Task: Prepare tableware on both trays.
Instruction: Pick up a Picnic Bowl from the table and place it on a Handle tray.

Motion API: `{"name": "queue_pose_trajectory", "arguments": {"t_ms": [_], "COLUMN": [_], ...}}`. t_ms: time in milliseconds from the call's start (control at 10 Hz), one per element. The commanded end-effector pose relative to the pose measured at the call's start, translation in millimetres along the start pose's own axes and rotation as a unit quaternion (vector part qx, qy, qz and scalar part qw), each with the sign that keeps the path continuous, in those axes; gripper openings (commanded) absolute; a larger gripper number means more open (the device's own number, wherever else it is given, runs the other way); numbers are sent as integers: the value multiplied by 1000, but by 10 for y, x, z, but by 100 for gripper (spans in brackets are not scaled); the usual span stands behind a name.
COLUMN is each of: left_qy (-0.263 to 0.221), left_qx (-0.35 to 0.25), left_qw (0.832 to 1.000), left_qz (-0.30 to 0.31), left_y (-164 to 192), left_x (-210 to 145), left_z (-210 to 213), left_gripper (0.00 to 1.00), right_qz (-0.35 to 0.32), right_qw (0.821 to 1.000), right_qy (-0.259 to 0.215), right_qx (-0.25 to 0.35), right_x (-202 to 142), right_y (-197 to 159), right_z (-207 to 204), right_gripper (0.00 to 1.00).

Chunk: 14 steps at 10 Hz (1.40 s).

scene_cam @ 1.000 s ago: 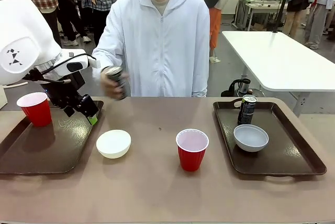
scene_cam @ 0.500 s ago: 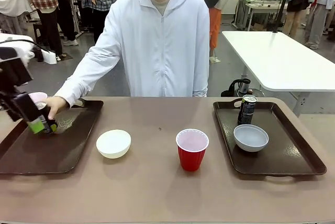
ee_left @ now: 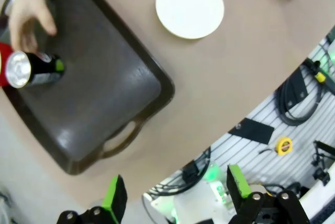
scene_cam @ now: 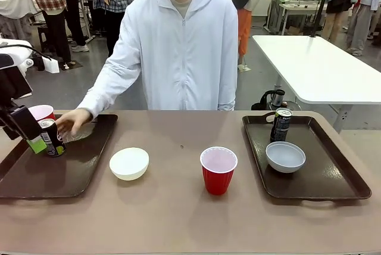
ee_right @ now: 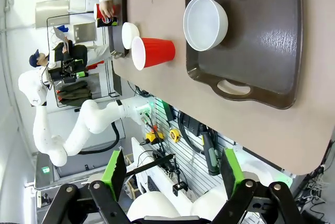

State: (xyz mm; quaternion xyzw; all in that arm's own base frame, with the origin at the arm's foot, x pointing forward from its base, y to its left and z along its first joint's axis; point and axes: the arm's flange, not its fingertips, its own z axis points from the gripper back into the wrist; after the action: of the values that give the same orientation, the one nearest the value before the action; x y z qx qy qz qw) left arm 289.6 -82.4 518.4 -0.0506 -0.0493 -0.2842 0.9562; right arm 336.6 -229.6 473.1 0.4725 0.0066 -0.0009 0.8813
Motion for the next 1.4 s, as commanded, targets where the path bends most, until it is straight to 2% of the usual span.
{"name": "queue_pose_trajectory", "arguments": {"t_ms": [0,600,700,900,1100,1300], "left_qy": [2,0,15,30,12,-2], "left_qx": [1,0,49,92,110,83], "left_qw": [1000,1000,998,992,987,987], "left_qz": [-3,-1,36,78,120,139], "left_y": [-23,-7,-114,-257,-386,-453], "left_x": [-8,1,212,602,885,1113], "left_z": [5,1,-118,-287,-398,-582], "left_gripper": [100,100,100,100,100,100], "right_qz": [1,1,1,1,1,1], "right_qw": [1000,1000,1000,1000,1000,1000], "right_qy": [-3,-3,-3,-3,-3,-3], "right_qx": [5,5,5,5,5,5], "right_x": [-9,-9,-9,-9,-9,-9], "right_y": [24,24,24,24,24,24], "right_z": [8,8,8,8,8,8], "right_gripper": [95,95,95,95,95,95]}}
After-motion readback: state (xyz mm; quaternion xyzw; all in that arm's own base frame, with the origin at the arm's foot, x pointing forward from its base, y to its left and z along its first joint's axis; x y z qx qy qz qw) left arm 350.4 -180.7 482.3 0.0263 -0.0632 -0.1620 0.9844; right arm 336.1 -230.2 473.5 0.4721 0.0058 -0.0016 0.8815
